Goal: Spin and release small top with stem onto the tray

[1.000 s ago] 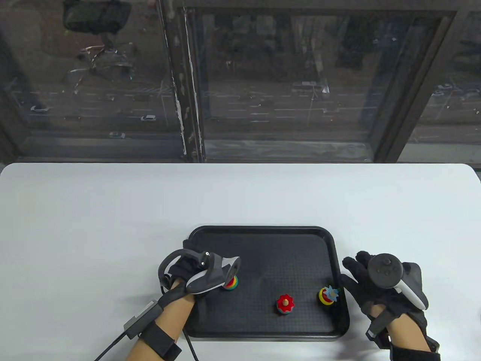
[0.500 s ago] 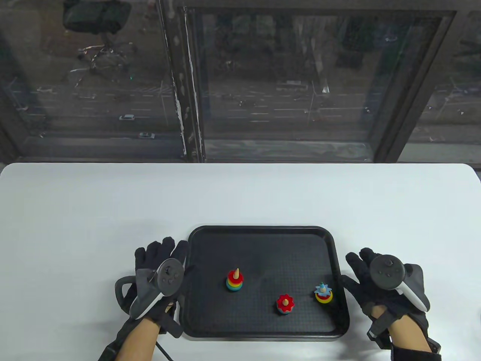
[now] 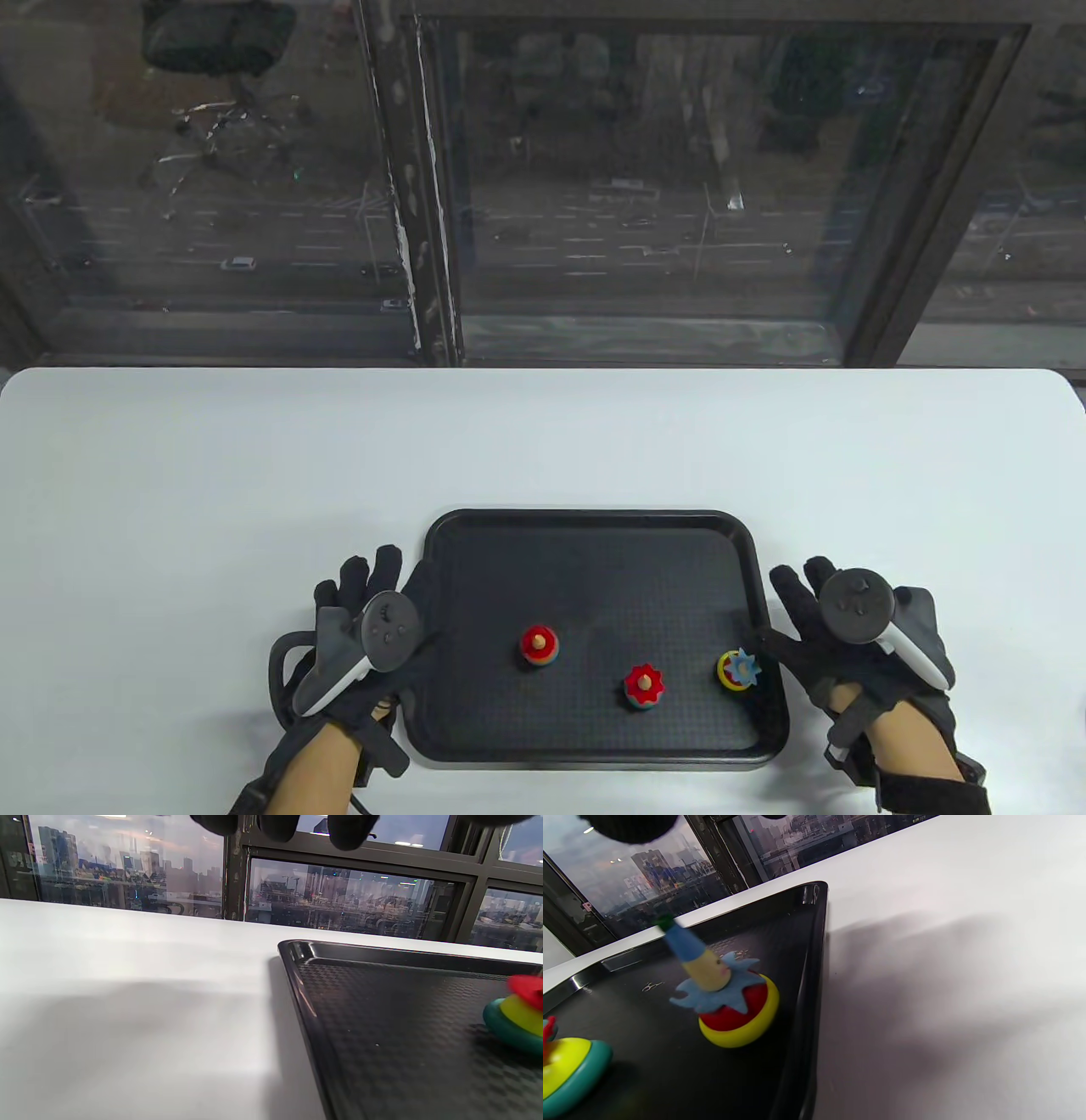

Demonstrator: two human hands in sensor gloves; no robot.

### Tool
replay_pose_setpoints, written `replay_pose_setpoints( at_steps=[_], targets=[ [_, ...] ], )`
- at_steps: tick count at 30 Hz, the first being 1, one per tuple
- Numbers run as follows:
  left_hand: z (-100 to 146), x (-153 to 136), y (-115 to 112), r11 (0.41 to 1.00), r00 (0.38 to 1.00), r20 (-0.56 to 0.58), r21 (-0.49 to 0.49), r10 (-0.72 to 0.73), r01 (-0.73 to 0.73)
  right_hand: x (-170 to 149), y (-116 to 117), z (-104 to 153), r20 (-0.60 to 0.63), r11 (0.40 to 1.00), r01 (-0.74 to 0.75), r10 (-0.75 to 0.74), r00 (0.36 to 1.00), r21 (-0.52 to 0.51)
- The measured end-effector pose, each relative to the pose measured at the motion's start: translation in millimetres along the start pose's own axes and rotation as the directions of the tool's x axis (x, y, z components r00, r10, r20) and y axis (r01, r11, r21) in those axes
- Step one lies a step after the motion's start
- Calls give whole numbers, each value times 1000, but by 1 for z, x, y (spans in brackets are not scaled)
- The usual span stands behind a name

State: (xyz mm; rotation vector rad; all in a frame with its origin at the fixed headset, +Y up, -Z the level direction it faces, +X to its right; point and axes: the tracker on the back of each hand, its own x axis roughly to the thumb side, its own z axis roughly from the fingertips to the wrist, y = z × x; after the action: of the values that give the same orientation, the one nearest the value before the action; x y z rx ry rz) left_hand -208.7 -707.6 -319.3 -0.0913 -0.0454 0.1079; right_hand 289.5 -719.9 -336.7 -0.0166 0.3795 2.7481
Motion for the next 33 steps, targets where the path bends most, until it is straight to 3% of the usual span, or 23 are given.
replay_pose_setpoints(
  at_steps=[33],
  targets=[
    [-5,1,-2,997,997,23,-21,69,-69,-12,0,8,28,996,70,-69,997,-61]
  ],
)
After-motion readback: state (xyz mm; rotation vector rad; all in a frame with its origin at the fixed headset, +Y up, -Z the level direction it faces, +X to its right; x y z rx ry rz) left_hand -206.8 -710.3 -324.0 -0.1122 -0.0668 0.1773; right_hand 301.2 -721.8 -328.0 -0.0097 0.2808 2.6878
